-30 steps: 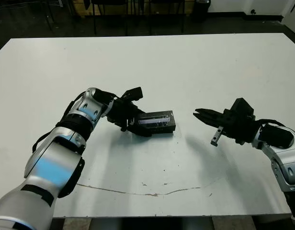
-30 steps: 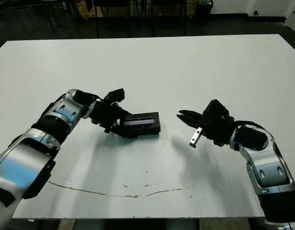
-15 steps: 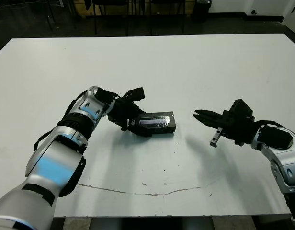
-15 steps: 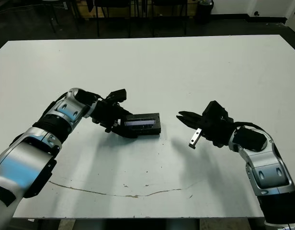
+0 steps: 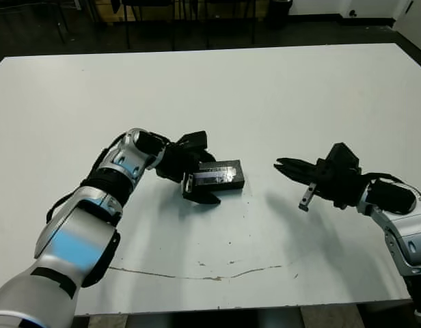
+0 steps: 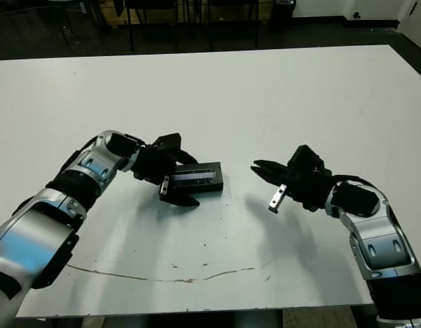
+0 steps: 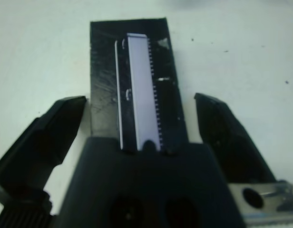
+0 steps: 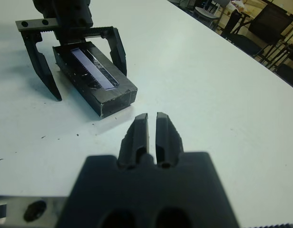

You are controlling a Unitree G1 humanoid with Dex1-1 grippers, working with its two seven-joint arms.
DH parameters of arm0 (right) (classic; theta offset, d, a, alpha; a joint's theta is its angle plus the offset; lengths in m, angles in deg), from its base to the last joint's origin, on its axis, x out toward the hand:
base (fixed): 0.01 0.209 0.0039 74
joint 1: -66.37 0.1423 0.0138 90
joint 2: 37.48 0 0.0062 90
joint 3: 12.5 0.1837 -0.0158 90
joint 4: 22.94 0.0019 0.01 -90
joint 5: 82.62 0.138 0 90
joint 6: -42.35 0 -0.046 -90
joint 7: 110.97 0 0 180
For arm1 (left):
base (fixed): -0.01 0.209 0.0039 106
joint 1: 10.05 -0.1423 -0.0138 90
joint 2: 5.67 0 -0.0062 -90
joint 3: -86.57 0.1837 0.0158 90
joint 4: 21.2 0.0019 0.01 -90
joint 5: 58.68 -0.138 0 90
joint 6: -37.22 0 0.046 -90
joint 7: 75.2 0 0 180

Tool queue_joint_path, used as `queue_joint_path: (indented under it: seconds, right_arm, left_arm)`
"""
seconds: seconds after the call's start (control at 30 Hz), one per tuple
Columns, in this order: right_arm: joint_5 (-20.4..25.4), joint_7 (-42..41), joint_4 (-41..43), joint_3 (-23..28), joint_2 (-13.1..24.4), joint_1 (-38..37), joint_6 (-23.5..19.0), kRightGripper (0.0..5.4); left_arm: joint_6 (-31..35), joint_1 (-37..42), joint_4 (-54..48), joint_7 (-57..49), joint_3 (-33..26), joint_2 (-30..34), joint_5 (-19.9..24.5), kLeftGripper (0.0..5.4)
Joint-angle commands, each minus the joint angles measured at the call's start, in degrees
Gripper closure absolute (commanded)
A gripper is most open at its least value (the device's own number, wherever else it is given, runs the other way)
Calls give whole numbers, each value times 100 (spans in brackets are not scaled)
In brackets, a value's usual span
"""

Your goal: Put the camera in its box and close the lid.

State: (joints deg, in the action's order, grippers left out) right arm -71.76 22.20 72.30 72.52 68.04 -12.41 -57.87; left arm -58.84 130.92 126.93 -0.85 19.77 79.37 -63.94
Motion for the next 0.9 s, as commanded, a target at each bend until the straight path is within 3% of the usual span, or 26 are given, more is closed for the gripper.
queue_joint_path:
  seconds: [0.03, 0.27, 0.73, 0.9]
  right_arm:
    - [-10, -41, -71, -35, 10, -30, -9, 540]
    - [9, 18, 18, -30, 3, -43, -233, 540]
    - [5, -34, -65, -33, -5, -33, -35, 540]
    - [-2, -14, -137, -42, -61, 8, 59, 540]
  left_arm:
    - [70, -495, 246, -35, 161, 240, -343, 1]
    - [53, -589, 55, 23, 19, 476, -205, 1]
    - [-318, -1111, -603, 409, -312, 1630, 64, 1]
    - [355, -1319, -1410, 470, -658, 2098, 353, 1]
